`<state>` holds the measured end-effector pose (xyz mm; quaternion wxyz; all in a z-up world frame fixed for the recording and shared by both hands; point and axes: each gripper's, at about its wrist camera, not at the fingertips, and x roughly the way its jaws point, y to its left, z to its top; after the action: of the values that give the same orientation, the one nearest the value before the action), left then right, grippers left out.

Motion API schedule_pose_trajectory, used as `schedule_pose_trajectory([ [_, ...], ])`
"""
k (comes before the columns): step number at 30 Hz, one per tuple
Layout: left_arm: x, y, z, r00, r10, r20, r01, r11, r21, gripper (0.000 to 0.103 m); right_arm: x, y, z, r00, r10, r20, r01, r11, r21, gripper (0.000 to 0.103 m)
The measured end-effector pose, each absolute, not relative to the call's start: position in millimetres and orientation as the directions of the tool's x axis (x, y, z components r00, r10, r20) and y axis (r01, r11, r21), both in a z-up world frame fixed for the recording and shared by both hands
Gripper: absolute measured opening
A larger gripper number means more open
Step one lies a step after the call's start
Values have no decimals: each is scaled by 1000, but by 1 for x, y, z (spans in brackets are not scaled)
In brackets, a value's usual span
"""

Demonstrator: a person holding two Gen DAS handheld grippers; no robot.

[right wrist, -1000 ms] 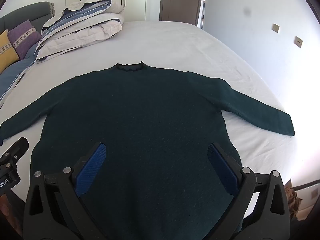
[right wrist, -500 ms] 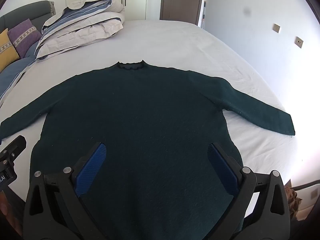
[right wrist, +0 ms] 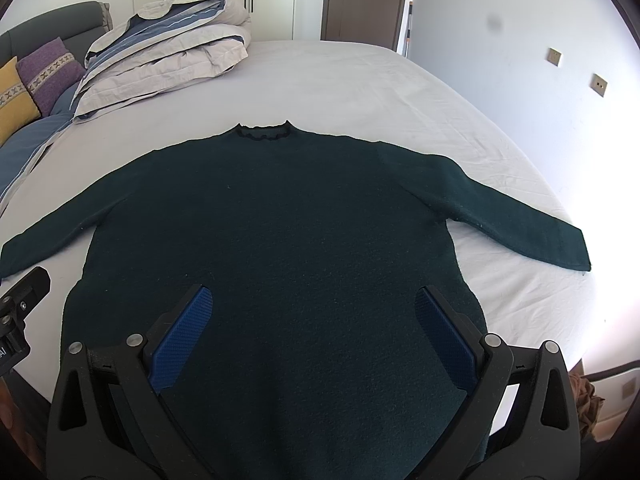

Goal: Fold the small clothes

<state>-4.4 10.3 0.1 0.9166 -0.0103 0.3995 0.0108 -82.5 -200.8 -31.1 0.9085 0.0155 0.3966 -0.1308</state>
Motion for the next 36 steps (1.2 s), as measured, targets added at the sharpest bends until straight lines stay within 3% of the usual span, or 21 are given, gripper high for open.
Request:
schedule_pose_trajectory([
  [36, -7, 12, -2, 676, 13, -736, -31, 999, -11, 103, -84, -198, -31, 647, -224, -729, 247, 966, -77, 103],
])
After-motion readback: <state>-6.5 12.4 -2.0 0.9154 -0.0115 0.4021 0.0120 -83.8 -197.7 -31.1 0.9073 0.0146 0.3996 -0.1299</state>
